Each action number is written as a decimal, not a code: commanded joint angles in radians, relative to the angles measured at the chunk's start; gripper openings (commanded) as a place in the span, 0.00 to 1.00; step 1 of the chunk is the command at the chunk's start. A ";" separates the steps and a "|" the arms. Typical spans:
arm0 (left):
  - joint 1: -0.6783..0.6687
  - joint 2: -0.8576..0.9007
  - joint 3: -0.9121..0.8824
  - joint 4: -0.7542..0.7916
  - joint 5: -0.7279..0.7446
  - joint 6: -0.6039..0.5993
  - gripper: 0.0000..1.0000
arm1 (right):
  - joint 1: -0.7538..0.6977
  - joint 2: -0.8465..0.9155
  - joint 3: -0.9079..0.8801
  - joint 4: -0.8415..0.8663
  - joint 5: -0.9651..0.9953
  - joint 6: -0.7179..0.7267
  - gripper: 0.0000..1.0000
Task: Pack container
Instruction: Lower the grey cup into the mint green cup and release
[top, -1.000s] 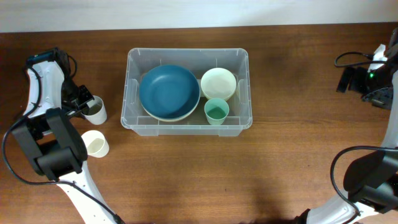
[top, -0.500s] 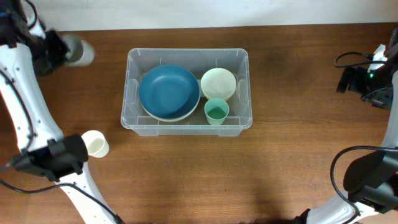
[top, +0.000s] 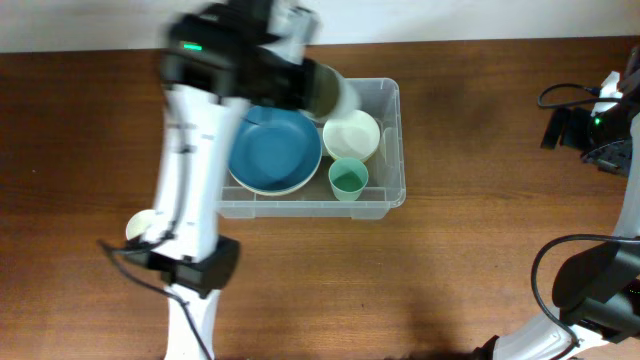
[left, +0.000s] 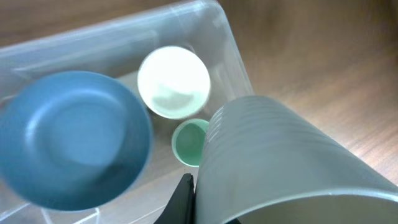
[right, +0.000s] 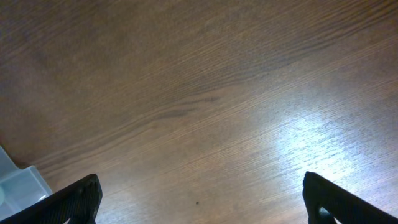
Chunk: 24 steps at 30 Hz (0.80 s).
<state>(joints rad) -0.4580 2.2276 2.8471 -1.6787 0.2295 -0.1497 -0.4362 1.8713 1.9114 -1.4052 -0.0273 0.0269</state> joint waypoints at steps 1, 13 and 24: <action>-0.072 0.076 -0.026 -0.003 -0.147 -0.022 0.01 | -0.003 0.003 -0.004 0.001 -0.003 0.007 0.99; -0.124 0.140 -0.117 -0.006 -0.145 -0.040 0.01 | -0.003 0.003 -0.004 0.001 -0.003 0.007 0.99; -0.124 0.146 -0.271 0.024 -0.145 -0.041 0.01 | -0.003 0.003 -0.004 0.001 -0.003 0.007 0.99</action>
<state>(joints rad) -0.5777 2.3661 2.6041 -1.6642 0.0959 -0.1799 -0.4362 1.8713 1.9114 -1.4052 -0.0277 0.0261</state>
